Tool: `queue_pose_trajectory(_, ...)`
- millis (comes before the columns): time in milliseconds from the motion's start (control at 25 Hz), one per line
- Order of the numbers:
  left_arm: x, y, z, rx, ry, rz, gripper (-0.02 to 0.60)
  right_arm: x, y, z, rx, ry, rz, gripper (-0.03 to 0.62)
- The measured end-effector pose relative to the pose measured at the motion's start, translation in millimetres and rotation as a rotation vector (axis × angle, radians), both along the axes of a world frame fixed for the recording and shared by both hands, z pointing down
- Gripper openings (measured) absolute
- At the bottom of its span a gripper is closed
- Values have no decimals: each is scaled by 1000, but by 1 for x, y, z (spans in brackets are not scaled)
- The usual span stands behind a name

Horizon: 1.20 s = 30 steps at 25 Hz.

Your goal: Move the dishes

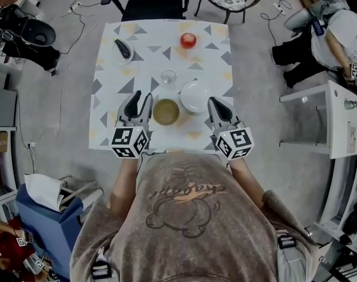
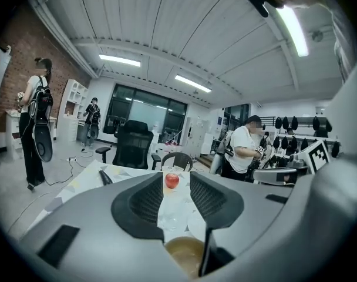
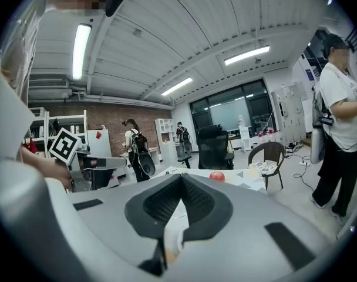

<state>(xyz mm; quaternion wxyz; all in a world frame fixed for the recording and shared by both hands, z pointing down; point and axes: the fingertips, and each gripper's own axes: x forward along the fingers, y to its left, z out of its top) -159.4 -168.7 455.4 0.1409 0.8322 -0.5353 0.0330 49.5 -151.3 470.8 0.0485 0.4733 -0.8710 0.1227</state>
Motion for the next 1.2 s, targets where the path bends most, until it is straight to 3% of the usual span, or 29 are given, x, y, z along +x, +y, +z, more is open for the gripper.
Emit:
queue_pose_trajectory(400, 11, 19, 13, 34, -9, -8, 132, 2, 2, -2, 15, 9, 2, 6)
queue_pose_trajectory(720, 10, 20, 24, 28, -25, -15, 39, 3, 3, 4, 16, 17, 8, 6)
queue_pose_trajectory(1200, 5, 20, 33, 19, -38, -37, 23, 9, 5, 12, 10, 27, 21, 5)
